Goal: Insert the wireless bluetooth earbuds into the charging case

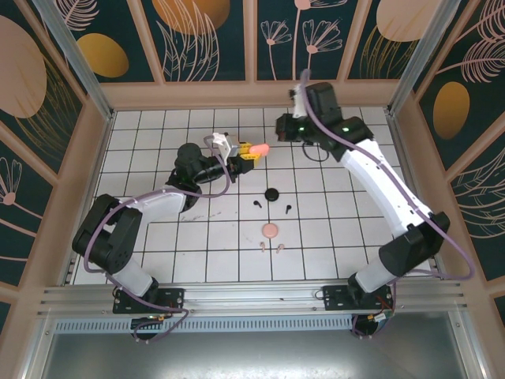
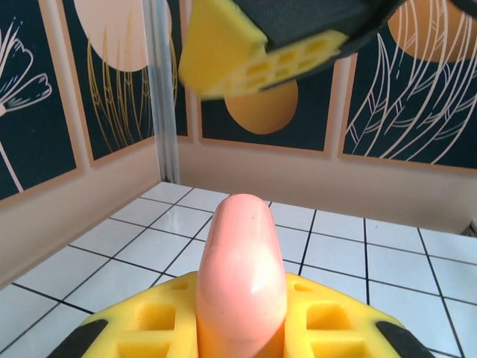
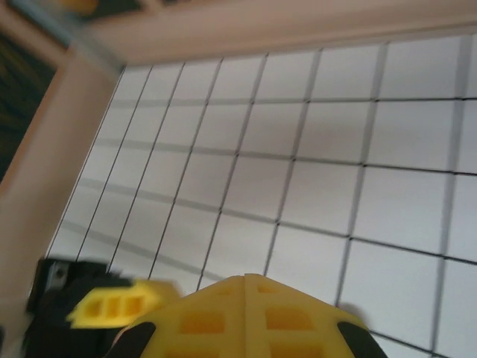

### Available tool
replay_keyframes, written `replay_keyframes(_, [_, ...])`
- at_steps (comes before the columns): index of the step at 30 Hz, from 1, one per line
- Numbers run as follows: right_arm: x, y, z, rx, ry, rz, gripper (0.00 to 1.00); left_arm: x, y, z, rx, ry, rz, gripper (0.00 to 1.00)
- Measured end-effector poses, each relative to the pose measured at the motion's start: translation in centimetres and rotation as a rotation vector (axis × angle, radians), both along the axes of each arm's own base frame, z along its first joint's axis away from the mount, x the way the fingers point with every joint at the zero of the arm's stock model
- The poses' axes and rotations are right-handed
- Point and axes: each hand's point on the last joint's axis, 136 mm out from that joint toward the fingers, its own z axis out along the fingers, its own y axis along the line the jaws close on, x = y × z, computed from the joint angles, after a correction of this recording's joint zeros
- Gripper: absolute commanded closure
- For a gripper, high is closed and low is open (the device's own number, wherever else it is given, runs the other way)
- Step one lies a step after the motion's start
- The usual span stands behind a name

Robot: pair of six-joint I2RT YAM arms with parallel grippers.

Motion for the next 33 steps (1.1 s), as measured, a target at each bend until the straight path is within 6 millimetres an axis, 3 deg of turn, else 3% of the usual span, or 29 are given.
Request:
replay_keyframes(2, [1.0, -2.7, -0.7, 0.034, -0.002, -0.096, 1.00, 0.7, -0.1, -1.0, -0.005, 0.060, 0.019, 1.00])
replay_keyframes(4, [1.3, -4.2, -2.4, 0.043, 0.022, -0.151, 1.00, 1.8, -0.3, -2.9, 0.002, 0.139, 0.041, 1.00])
replay_keyframes(11, [-0.5, -5.1, -11.8, 0.019, 0.196, -0.207, 0.98, 6.6, 1.2, -12.8, 0.055, 0.536, 0.172, 1.00])
replay_keyframes(14, [-1.2, -5.3, -14.0, 0.015, 0.238, -0.222, 0.95, 8.3, 2.0, -15.8, 0.068, 0.675, 0.216, 1.00])
replay_keyframes(23, [-1.8, -3.5, -14.9, 0.041, 0.237, -0.198, 0.73, 10.7, 1.7, -19.3, 0.108, 0.864, 0.223, 0.76])
replay_keyframes(28, [-2.4, -2.6, -15.3, 0.040, 0.243, -0.184, 0.58, 10.7, 3.0, -22.2, 0.131, 0.970, 0.244, 0.62])
replay_keyframes(33, [-3.0, -1.9, -15.6, 0.020, 0.244, -0.179, 0.43, 11.0, 3.6, -21.9, 0.119, 0.986, 0.226, 0.40])
